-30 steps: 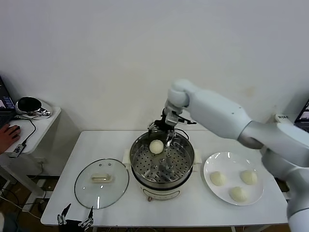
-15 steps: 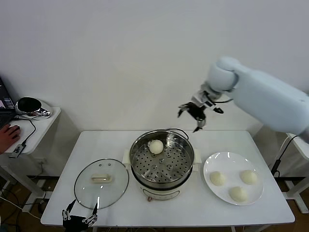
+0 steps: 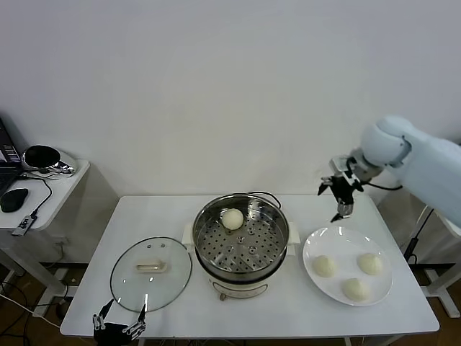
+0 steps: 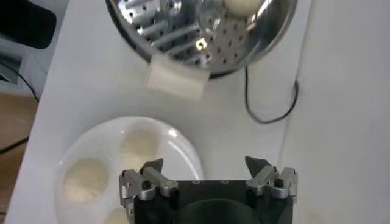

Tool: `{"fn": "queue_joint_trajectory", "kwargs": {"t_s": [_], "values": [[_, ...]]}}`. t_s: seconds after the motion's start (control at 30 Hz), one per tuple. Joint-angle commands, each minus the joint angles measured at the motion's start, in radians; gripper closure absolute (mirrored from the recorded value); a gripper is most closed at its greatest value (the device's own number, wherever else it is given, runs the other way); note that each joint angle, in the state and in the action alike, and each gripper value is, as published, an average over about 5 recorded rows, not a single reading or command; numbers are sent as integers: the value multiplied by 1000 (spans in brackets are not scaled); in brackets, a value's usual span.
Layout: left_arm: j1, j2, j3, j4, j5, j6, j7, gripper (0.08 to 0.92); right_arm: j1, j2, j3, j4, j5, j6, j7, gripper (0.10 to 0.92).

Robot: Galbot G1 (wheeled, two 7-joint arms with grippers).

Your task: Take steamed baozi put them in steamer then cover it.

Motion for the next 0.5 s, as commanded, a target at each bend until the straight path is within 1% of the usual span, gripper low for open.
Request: {"fn": "queue_joint_trajectory", "kwargs": {"t_s": [0.03, 0.23, 0.5], "values": [[4, -4, -3, 9, 1, 2, 0, 177, -219, -15, 82, -9, -71, -49, 46, 203], [0, -4, -5, 21, 5, 3, 1, 177, -299, 21, 119, -41, -114, -21, 24, 203], [-7, -4, -3, 38, 12, 2, 3, 177, -341, 41, 132, -59, -151, -16, 40, 203]]}}
